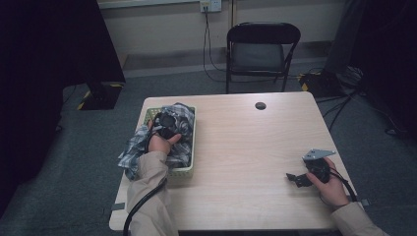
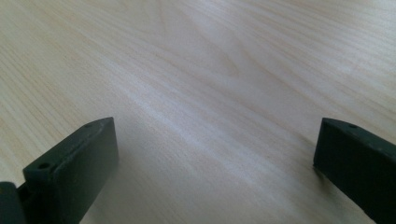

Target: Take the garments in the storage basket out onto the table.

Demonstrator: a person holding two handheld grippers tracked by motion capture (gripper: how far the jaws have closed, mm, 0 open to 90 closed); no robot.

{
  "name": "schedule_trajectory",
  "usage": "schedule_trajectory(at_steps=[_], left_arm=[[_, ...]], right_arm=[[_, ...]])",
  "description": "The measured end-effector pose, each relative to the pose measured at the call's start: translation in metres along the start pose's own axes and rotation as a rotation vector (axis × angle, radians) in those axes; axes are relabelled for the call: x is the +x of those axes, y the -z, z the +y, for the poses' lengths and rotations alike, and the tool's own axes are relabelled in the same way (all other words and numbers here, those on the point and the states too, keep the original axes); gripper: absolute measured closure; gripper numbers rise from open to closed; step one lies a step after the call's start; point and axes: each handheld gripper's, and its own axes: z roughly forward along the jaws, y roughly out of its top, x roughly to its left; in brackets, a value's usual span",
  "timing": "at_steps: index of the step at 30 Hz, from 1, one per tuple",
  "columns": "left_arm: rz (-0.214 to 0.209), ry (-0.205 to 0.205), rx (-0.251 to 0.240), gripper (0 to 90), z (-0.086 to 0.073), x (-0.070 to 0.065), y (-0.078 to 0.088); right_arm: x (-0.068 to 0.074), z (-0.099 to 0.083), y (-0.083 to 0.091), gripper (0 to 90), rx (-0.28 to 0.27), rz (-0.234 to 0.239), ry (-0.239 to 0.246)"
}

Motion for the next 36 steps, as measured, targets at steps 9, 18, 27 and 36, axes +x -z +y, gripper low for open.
schedule_trajectory(at_steps=[9, 18, 27, 36], left_arm=[[0.0, 0.026, 0.055, 0.9, 0.001, 0.003, -0.016], [-0.055, 0.073, 0.093, 0.0, -0.006, 0.003, -0.041], [-0.082, 0.098, 0.115, 0.0, -0.01, 0.002, -0.056], [-0.05, 0.12, 0.146, 7.0, -0.009, -0.004, -0.062]], right_arm=[[0.0, 0.0, 0.0, 0.0, 0.0, 0.001, 0.001], [0.0, 0.0, 0.0, 0.0, 0.0, 0.001, 0.001], [0.0, 0.0, 0.0, 0.0, 0.0, 0.001, 0.002], [0.0, 0.0, 0.0, 0.0, 0.0, 0.001, 0.001]])
